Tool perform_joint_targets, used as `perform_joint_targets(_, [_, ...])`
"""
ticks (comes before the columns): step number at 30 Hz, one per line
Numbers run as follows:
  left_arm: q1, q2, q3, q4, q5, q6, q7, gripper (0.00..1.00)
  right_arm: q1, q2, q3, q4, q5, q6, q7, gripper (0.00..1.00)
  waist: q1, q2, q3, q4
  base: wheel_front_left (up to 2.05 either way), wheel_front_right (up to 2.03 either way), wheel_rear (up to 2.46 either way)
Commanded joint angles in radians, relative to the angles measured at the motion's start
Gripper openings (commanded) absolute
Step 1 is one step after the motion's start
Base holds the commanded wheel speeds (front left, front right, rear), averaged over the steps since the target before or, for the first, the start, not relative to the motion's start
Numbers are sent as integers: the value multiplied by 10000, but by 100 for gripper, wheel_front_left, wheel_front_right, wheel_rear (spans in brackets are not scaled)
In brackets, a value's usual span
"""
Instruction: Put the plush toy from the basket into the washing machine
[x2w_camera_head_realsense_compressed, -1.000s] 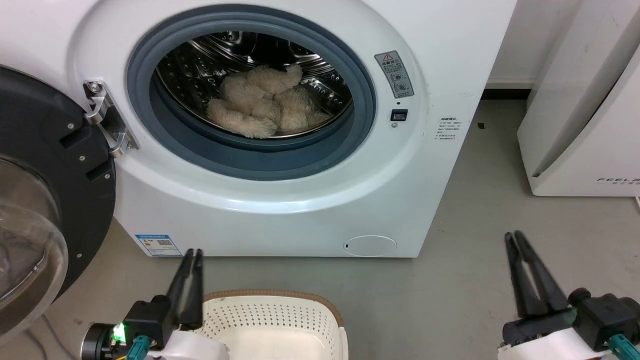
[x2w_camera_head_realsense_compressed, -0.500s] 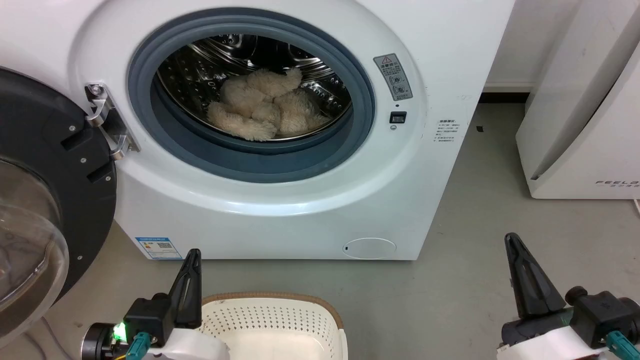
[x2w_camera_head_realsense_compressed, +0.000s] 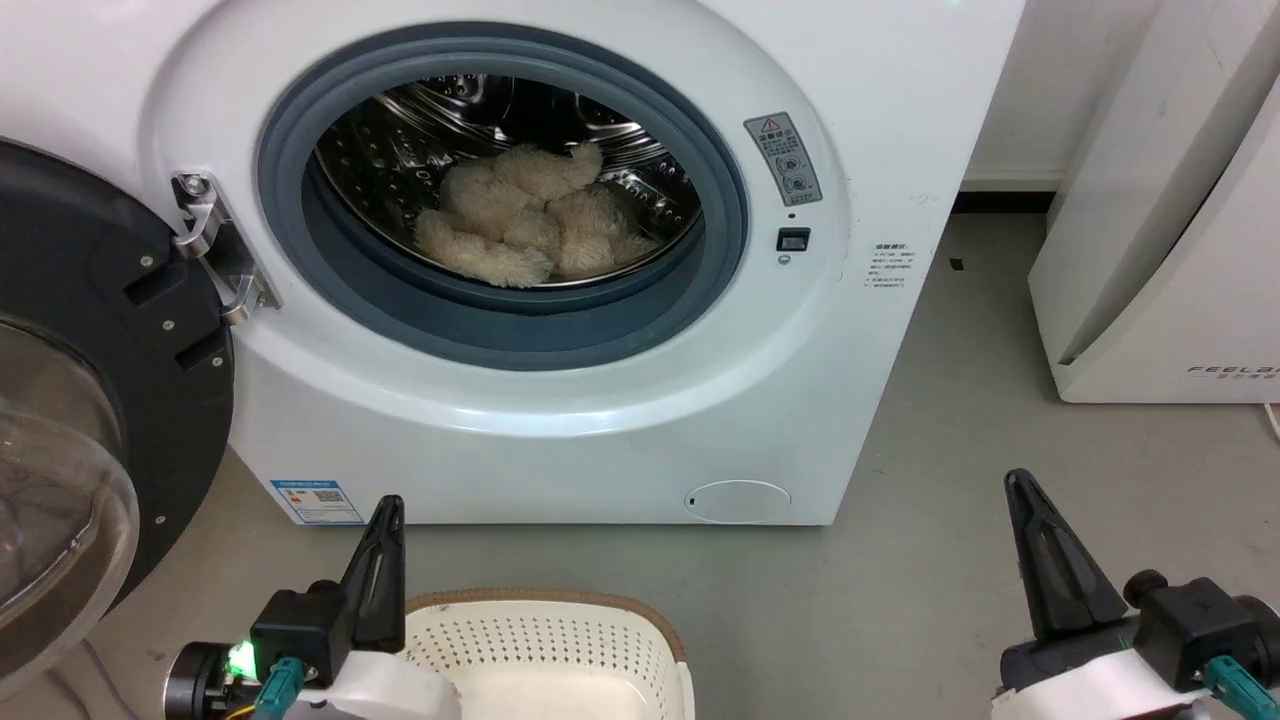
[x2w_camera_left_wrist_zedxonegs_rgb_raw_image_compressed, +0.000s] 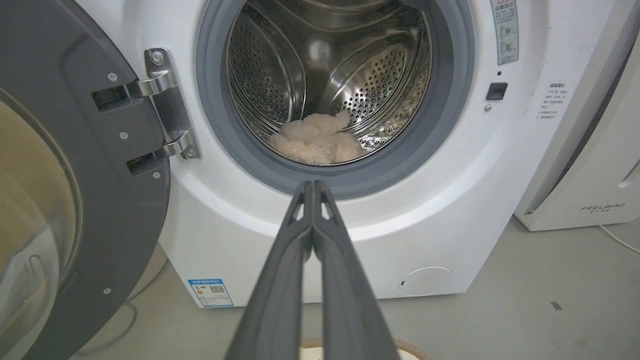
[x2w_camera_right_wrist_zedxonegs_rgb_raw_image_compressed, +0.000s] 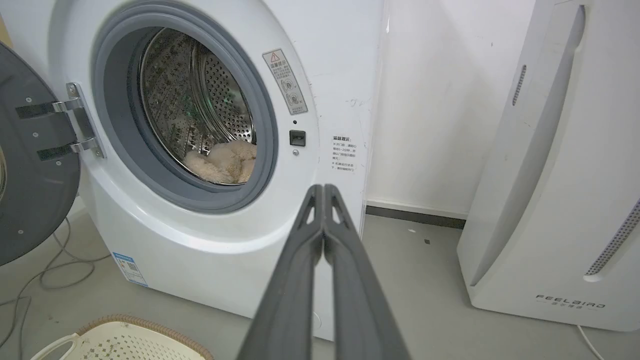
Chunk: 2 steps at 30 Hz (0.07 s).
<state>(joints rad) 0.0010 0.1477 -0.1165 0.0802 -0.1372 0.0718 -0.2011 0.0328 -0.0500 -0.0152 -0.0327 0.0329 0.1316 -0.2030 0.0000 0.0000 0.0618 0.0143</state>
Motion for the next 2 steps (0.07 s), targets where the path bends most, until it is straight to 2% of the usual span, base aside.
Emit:
perform_joint_targets(1, [-2, -34, 64, -77, 111, -47, 85, 0, -75, -1, 23, 56, -58, -2, 94, 0, 0, 0, -11, -3, 0, 0, 0])
perform_joint_targets(2, [-3, -44, 76, -85, 124, -55, 106, 0, -78, -1, 25, 59, -61, -2, 115, 0, 0, 0, -18, -4, 0, 0, 0])
